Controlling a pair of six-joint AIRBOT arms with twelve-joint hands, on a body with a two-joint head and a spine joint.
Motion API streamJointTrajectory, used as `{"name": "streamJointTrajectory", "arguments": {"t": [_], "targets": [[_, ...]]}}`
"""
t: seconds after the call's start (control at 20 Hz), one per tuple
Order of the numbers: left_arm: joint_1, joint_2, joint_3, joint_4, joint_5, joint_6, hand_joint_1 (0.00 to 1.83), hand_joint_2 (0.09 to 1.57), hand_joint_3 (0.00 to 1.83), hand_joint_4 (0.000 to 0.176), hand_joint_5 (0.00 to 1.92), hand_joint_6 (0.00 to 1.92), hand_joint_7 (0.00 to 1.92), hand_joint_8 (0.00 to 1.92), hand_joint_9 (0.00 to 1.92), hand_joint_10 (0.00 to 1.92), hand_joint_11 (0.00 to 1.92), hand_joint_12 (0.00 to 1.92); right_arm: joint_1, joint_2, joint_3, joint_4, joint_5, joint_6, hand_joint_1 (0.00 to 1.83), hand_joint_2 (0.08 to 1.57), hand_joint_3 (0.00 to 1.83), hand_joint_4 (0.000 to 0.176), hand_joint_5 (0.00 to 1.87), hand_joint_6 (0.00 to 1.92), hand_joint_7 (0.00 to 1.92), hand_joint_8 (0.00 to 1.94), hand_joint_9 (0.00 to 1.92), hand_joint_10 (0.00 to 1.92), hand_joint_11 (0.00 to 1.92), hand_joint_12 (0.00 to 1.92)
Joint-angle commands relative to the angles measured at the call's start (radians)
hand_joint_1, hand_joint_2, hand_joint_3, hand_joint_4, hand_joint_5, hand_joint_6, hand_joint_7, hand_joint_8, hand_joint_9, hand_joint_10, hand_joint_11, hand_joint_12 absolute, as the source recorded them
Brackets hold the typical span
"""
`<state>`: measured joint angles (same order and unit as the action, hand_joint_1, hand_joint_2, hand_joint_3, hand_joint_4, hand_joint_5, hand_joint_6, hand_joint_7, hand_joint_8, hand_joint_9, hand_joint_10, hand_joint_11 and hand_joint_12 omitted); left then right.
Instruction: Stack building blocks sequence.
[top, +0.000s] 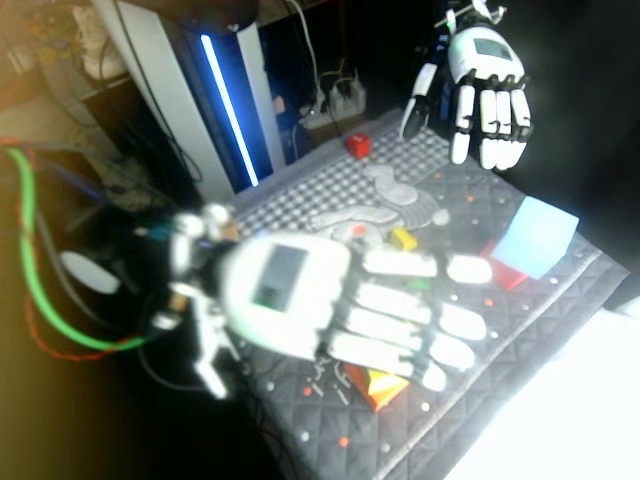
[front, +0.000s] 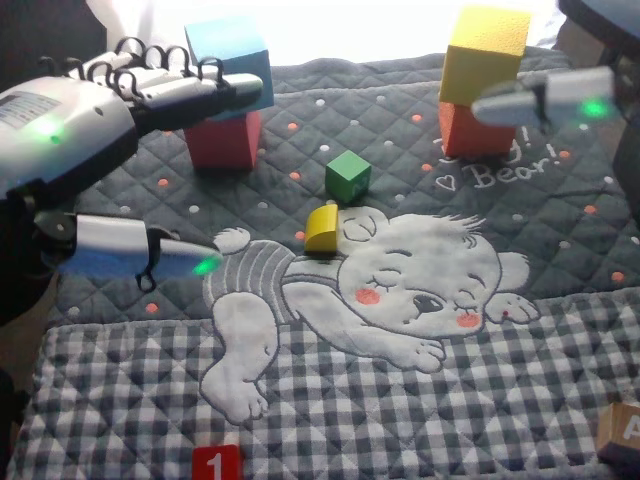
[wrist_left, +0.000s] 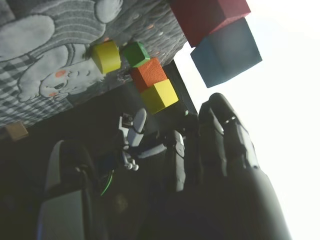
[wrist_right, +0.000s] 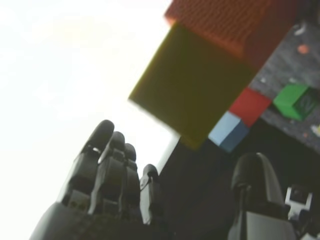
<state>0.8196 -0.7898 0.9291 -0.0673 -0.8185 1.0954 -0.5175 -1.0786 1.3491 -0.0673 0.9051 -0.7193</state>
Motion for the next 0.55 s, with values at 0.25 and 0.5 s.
{"name": "streamJointTrajectory", "arguments": {"t": [0.25, 0.5], "targets": [[0.064, 0.014, 0.005, -0.032, -0.391, -0.140, 0.76, 0.97, 0.00, 0.082, 0.25, 0.01, 0.23, 0.00, 0.19, 0.00, 0.00, 0.57, -0.233, 0.129, -0.162, 0.107, 0.498, -0.007, 0.85, 0.98, 0.01, 0.175, 0.00, 0.00, 0.04, 0.00, 0.05, 0.00, 0.00, 0.27], [0.145, 0.018, 0.014, -0.076, -0.599, -0.279, 0.83, 0.95, 0.00, 0.093, 0.19, 0.00, 0.16, 0.00, 0.08, 0.00, 0.00, 0.36, -0.386, 0.195, -0.259, 0.154, 0.685, -0.023, 0.88, 1.01, 0.01, 0.133, 0.00, 0.00, 0.05, 0.00, 0.02, 0.00, 0.00, 0.00]]}}
